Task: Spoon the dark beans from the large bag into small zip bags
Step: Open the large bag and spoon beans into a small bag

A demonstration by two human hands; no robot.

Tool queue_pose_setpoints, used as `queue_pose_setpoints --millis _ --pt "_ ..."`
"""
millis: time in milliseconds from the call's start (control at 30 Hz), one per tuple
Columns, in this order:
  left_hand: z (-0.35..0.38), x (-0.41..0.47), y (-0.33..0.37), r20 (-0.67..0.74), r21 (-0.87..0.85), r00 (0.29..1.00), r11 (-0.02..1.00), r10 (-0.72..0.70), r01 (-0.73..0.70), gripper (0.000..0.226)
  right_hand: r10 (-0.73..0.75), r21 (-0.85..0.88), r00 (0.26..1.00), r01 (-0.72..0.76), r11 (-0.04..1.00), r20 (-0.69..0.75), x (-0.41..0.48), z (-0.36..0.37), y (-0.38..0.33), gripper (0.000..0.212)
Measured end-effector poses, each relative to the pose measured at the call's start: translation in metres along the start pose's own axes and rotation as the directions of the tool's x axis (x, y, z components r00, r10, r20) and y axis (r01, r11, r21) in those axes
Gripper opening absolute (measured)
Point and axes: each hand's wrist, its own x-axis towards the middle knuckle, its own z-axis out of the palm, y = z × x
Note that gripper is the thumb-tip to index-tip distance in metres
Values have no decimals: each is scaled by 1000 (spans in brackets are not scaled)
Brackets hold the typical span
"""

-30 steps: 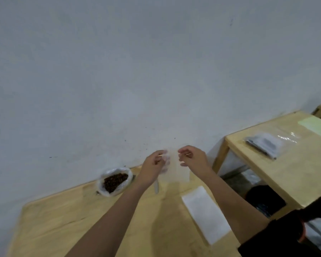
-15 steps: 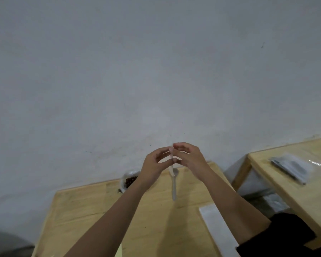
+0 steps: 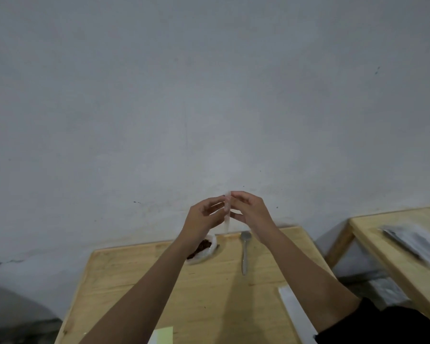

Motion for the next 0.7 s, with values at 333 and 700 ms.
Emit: queue_pose_setpoints --millis 333,700 --pt "1 -3 -13 -225 393 953 914 204 -103 19 -99 -472 985 21 881 -141 9 29 15 12" --pt "-24 0 -20 -174 571 963 818 206 -71 22 119 -320 982 -160 934 -145 12 37 7 23"
